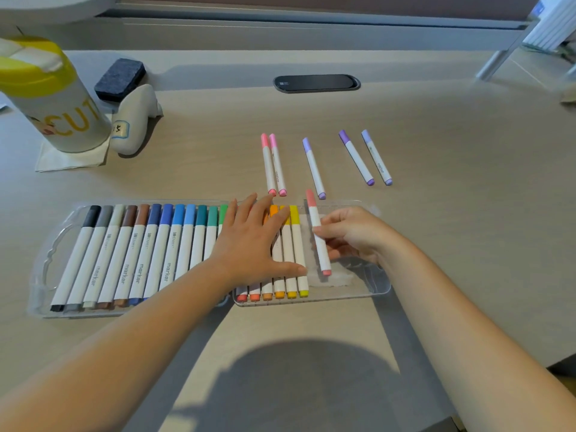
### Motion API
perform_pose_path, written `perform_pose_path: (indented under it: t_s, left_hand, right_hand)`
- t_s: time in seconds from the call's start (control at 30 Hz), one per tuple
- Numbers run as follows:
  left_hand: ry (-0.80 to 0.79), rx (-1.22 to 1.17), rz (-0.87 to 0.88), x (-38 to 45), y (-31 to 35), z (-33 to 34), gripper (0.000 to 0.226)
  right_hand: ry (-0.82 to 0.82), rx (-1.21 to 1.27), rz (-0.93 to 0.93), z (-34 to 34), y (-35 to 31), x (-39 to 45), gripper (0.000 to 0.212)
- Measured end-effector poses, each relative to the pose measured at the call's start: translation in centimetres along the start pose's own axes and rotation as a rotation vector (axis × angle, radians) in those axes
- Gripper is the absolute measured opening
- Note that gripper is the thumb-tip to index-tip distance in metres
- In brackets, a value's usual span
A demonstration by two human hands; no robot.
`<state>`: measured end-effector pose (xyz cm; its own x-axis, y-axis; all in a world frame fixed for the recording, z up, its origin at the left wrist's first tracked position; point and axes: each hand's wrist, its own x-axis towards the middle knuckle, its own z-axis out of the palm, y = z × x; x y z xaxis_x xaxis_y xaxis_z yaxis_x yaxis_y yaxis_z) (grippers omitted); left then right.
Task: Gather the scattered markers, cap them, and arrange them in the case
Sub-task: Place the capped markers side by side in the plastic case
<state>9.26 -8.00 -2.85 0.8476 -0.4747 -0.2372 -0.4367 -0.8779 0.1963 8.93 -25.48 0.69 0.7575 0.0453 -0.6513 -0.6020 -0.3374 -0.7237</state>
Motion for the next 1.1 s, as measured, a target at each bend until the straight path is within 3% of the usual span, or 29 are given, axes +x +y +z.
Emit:
perform_pose_path:
  t_s: [0.3,0.57,0.77,0.93,1.1]
  left_hand:
    - [0.002,-0.004,-0.021,-0.7,-0.7,-0.1,0.100]
    - [0.046,-0.032,-0.062,-1.8,-2.4,0.0,0.112]
    - [0.092,-0.033,-0.130,-3.2,-5.1,0.1,0.131]
    - [0.112,-0.039,-0.163,-2.7,-5.0,-0.6,0.123]
    - [0.041,-0.008,-0.188,-1.9,-4.1,-0.3,0.097]
  right_hand:
    - [0.017,-0.166,0.026,1.7,0.2,-0.7,0.010]
    - [0.062,-0.218,-0.070,3.6,-0.1,-0.4,0.009]
    - [0.346,-0.127,-0.285,2.4,-0.9,0.9,0.009]
    - [0.463,-0.138,-0.428,3.3,-2.5,2.8,0.020]
    - [0.502,-0.183,-0.445,4.9,-4.5,5.5,0.023]
